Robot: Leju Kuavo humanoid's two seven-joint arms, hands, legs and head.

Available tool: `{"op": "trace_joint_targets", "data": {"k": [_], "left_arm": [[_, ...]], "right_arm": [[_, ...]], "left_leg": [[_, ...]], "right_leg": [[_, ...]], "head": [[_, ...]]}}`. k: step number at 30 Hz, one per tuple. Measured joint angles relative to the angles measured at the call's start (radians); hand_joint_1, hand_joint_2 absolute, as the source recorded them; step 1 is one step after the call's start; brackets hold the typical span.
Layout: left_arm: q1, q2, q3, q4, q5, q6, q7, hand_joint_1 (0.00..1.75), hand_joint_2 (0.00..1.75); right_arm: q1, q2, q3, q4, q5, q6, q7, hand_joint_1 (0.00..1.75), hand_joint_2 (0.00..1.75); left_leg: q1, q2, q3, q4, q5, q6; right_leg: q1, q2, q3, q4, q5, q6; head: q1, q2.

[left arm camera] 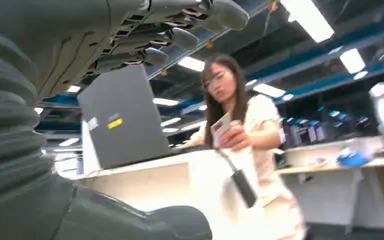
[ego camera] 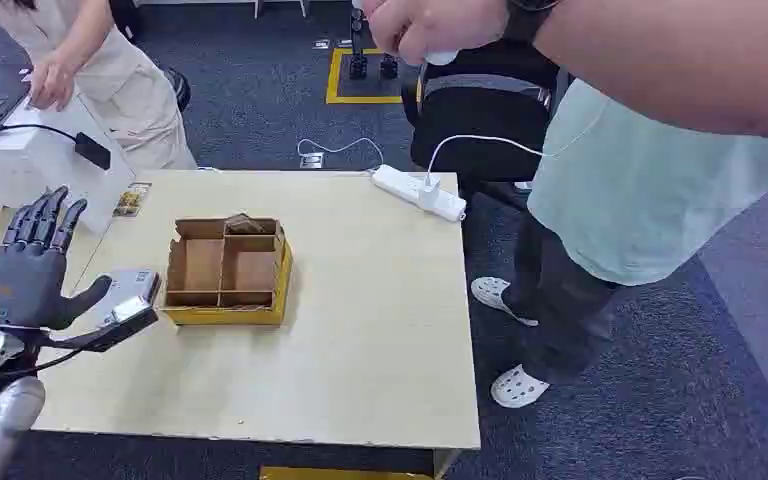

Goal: Pass the card to the sensor for recognition and then transmit it.

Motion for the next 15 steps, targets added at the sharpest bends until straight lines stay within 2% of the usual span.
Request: {"op": "trace_joint_targets", "data": {"k": [1, 7, 12, 15], "left_arm": [[-0.015, -0.002, -0.001, 0.019, -0.005, 0.0, 0.005, 0.0, 1.75], [-0.072, -0.012, -0.001, 0.131, -0.008, 0.022, 0.032, 0.0, 1.75], [-0.118, -0.031, -0.001, 0.203, -0.036, 0.033, 0.129, 0.0, 1.75], [-0.154, -0.037, -0.001, 0.237, -0.05, 0.034, 0.163, 0.0, 1.75]], "right_arm": [[0.0, 0.0, 0.0, -0.001, 0.001, 0.0, -0.002, 0.0, 0.0], [0.0, 0.0, 0.0, -0.005, 0.002, -0.004, -0.008, 0.0, 0.0], [0.0, 0.0, 0.0, -0.005, 0.002, -0.018, -0.003, 0.0, 0.0], [-0.001, 0.0, 0.0, -0.005, 0.004, -0.022, 0.0, 0.0, 0.0]], "left_leg": [[0.0, 0.0, 0.0, 0.0, 0.0, 0.0], [0.0, 0.0, 0.0, 0.0, 0.001, -0.001], [0.0, 0.0, -0.001, 0.0, 0.001, -0.001], [0.0, 0.0, -0.001, 0.0, 0.001, -0.001]], "right_leg": [[0.0, 0.0, 0.0, 0.0, 0.0, 0.0], [0.0, 0.001, -0.001, 0.0, 0.0, 0.0], [0.0, 0.0, -0.001, 0.0, 0.0, 0.0], [0.0, 0.0, -0.001, 0.0, 0.0, 0.0]], "head": [[0.0, 0.0], [0.0, 0.0], [0.0, 0.0], [0.0, 0.0]]}}
